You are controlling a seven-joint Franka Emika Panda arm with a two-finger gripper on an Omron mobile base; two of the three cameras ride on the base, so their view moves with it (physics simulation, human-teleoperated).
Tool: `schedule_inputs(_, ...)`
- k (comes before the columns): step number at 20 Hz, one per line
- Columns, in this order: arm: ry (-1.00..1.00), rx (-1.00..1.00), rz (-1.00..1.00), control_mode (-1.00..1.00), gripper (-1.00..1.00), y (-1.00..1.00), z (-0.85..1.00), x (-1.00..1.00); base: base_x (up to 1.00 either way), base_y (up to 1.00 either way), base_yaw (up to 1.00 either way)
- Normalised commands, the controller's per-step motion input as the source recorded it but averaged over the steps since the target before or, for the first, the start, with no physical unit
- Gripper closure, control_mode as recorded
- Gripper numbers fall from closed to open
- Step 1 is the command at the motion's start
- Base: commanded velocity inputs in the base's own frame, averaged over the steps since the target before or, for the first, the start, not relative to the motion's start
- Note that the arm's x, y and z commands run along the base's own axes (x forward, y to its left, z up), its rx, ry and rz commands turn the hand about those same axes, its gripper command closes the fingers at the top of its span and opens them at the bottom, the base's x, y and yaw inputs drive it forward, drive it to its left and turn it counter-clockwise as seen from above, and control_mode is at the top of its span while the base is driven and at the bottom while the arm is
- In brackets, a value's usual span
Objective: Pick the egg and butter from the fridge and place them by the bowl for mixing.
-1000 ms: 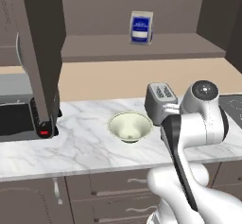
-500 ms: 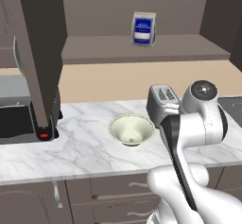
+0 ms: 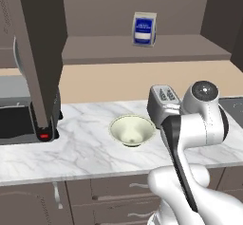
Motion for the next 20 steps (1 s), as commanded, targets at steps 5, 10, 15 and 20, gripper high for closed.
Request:
schedule_inputs(5, 0.0, 0.0, 0.0, 1.0, 1.0, 0.0, 0.0, 0.0, -0.01, 0.0, 0.0)
schedule_inputs(10, 0.0, 0.02, -0.06, -1.0, 1.0, -0.09, -0.01, 0.0, -0.02, -0.05, -0.01)
schedule_inputs(15, 0.0, 0.15, -0.16, -1.0, 1.0, -0.19, -0.03, 0.0, 0.0, 0.0, 0.0)
schedule_inputs(20, 0.03, 0.18, -0.16, -1.0, 1.0, -0.09, -0.13, 0.0, 0.0, 0.0, 0.0)
